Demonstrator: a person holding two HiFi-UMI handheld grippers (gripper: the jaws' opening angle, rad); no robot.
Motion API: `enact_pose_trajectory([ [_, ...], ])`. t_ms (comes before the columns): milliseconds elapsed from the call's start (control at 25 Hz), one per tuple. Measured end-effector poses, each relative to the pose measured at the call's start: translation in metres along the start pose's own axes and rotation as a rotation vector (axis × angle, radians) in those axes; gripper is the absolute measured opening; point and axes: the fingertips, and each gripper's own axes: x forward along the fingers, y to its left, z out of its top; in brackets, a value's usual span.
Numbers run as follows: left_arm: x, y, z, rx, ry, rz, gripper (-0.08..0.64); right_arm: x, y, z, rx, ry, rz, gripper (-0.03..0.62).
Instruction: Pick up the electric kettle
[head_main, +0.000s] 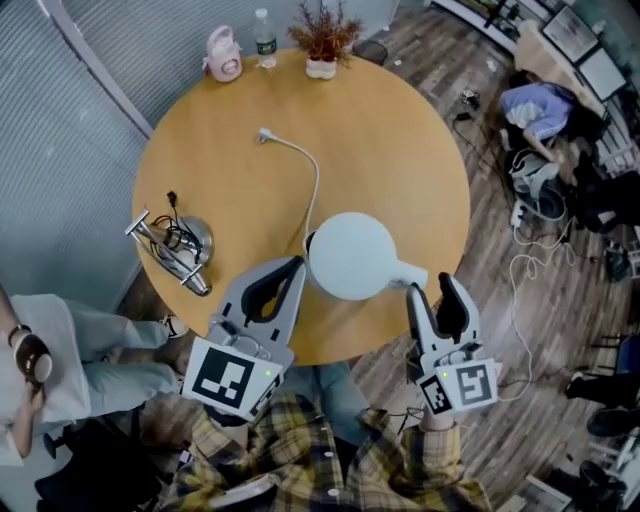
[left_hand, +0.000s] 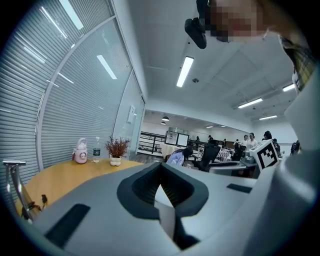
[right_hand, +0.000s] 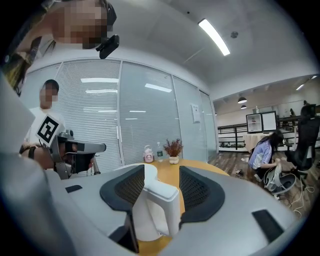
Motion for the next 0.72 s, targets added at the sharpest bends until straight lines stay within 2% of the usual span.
enact_pose_trajectory([
  [240,0.001,0.016,-0.014,0.016,0.005,0.024,0.003,0.000,-0.007,-0.029,0.013,0.033,-0.034,0.236],
  [720,0.013,0.032,-0.060,-0.013,0.058,0.038,0.003,0.012,-0.019,-0.085,0.021,0.104,-0.076,0.241],
])
